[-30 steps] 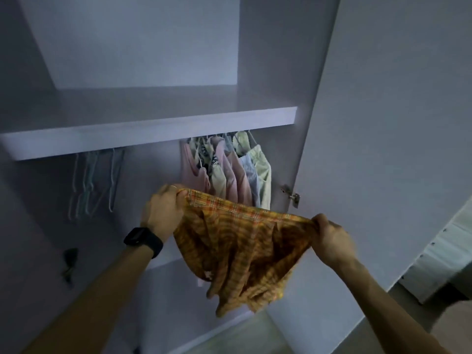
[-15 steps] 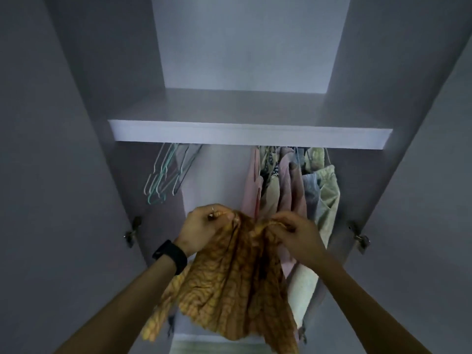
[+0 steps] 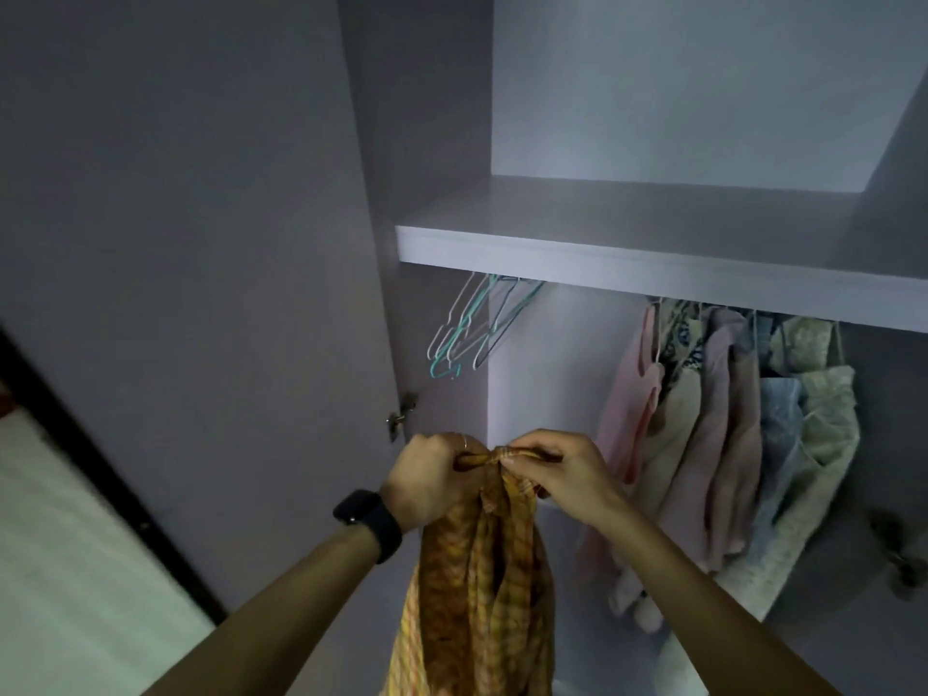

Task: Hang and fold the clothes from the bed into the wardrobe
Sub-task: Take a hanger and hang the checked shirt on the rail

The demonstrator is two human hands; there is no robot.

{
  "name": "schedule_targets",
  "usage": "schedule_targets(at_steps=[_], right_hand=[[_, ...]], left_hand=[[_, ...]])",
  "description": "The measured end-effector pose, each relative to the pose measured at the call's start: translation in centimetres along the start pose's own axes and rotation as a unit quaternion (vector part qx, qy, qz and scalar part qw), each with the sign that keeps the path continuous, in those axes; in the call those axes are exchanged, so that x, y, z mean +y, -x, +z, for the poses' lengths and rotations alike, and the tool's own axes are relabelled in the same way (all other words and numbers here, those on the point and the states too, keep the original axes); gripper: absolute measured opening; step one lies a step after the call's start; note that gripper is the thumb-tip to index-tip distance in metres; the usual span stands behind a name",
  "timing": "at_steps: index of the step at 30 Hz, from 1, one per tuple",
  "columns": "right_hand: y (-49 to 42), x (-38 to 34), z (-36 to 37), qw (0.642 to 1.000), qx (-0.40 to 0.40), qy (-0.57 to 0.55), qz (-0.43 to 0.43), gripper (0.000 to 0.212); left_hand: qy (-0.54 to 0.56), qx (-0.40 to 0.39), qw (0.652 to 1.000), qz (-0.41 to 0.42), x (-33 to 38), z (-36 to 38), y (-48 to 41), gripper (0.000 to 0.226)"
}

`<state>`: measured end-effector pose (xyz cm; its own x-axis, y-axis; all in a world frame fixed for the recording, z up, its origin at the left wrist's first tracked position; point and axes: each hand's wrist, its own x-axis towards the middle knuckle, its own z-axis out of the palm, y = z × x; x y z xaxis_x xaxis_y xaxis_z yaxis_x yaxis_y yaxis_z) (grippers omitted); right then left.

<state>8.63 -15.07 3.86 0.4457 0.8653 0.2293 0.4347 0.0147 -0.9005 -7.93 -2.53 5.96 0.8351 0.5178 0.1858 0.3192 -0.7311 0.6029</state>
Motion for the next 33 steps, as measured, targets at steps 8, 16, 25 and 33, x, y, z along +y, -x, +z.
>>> schedule_targets(at_steps=[8, 16, 25, 33], right_hand=[[-5.6, -1.9, 2.4, 0.991, -0.084, -0.037, 0.099, 0.038], [-17.2, 0.9, 2.8, 0.981, 0.074, 0.101, 0.146, 0.011], [-26.0, 9.0, 5.7, 0.949, 0.147, 0.202, 0.191, 0.055], [-29.1, 14.4, 8.7, 0.95, 0.209, 0.193, 0.13, 0.034]], left_hand=[[-0.354, 0.104, 0.929, 0.042, -3.4, -7.4, -1.6, 0.031], [-0.565, 0.069, 0.821, -0.045, -5.1, -12.9, -6.1, 0.04], [-0.697, 0.069, 0.713, -0.001, -10.9, -11.0, -9.1, 0.051], [-0.69, 0.209, 0.691, 0.052, -14.2, -9.8, -9.8, 0.053]])
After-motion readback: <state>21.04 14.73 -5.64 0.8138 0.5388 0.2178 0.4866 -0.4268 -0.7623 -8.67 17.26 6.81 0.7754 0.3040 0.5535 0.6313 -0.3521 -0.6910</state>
